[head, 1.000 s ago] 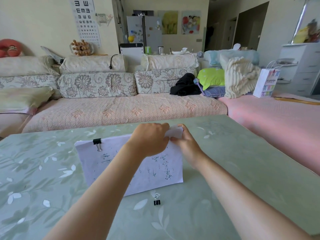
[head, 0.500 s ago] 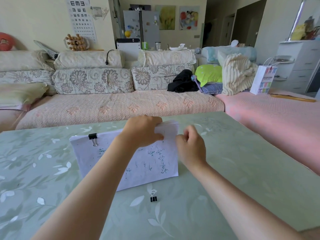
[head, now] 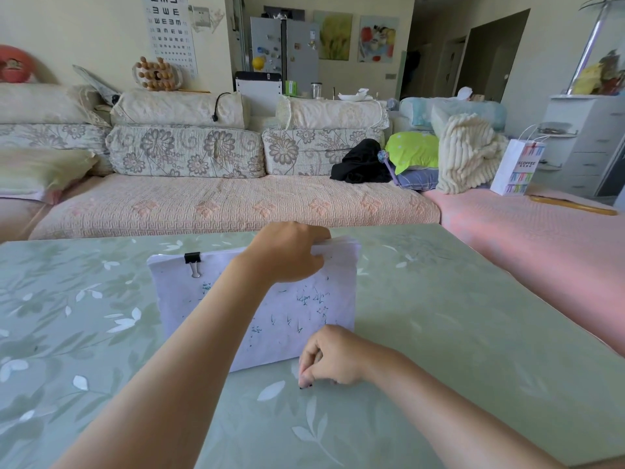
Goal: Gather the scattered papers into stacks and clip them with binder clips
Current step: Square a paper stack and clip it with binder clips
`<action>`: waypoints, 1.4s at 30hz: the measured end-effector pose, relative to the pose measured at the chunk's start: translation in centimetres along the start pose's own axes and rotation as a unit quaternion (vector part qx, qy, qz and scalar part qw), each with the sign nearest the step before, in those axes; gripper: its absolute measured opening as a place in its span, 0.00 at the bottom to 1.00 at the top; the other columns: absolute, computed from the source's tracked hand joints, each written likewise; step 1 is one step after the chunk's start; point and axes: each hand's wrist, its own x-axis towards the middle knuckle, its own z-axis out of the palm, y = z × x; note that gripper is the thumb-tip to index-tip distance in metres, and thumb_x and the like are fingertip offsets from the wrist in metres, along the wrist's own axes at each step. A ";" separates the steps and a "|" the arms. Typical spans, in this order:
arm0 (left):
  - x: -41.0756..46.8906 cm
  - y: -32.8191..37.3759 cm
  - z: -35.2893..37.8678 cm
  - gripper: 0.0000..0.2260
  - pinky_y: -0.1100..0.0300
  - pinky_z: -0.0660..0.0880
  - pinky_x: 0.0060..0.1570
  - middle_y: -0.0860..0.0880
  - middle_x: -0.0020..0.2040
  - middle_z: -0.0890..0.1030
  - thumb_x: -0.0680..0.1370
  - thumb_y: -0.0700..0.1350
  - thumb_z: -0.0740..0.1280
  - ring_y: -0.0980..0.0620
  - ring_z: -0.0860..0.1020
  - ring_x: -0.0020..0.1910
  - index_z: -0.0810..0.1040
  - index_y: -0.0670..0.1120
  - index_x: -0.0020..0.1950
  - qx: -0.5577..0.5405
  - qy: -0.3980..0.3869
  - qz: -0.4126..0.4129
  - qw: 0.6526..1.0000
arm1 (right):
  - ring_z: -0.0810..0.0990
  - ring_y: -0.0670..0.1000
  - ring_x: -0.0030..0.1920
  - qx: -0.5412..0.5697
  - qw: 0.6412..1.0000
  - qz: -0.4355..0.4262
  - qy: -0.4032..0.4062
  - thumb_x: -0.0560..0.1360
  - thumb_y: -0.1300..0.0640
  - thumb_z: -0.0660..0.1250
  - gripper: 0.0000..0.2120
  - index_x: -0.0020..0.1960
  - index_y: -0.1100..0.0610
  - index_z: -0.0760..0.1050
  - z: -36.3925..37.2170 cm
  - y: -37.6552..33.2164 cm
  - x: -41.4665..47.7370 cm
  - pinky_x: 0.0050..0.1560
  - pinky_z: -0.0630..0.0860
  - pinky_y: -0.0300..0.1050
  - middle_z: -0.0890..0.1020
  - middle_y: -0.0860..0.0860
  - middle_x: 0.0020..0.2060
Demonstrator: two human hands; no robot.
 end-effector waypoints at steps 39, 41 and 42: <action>-0.6 0.4 0.6 0.14 0.60 0.65 0.36 0.50 0.39 0.81 0.76 0.55 0.62 0.48 0.75 0.39 0.80 0.58 0.59 -0.016 0.094 0.005 0.995 | 0.74 0.42 0.21 -0.204 0.944 -0.052 0.254 0.66 0.63 0.79 0.06 0.39 0.54 0.86 -16.2 -10.7 -1.7 0.25 0.70 0.33 0.80 0.43 0.23; -0.7 0.4 0.5 0.14 0.60 0.65 0.36 0.50 0.40 0.81 0.76 0.55 0.62 0.48 0.75 0.39 0.80 0.59 0.59 -0.012 0.091 0.006 0.996 | 0.75 0.44 0.21 -0.218 0.950 -0.036 0.221 0.67 0.63 0.79 0.05 0.39 0.54 0.86 -16.8 -11.3 -1.4 0.27 0.72 0.35 0.81 0.45 0.24; -0.7 0.4 0.4 0.14 0.60 0.65 0.36 0.50 0.40 0.81 0.76 0.55 0.62 0.48 0.76 0.40 0.79 0.59 0.59 -0.011 0.090 0.005 0.996 | 0.75 0.44 0.21 -0.223 0.952 -0.028 0.207 0.67 0.62 0.79 0.05 0.39 0.54 0.86 -17.0 -11.6 -1.3 0.26 0.72 0.35 0.80 0.46 0.23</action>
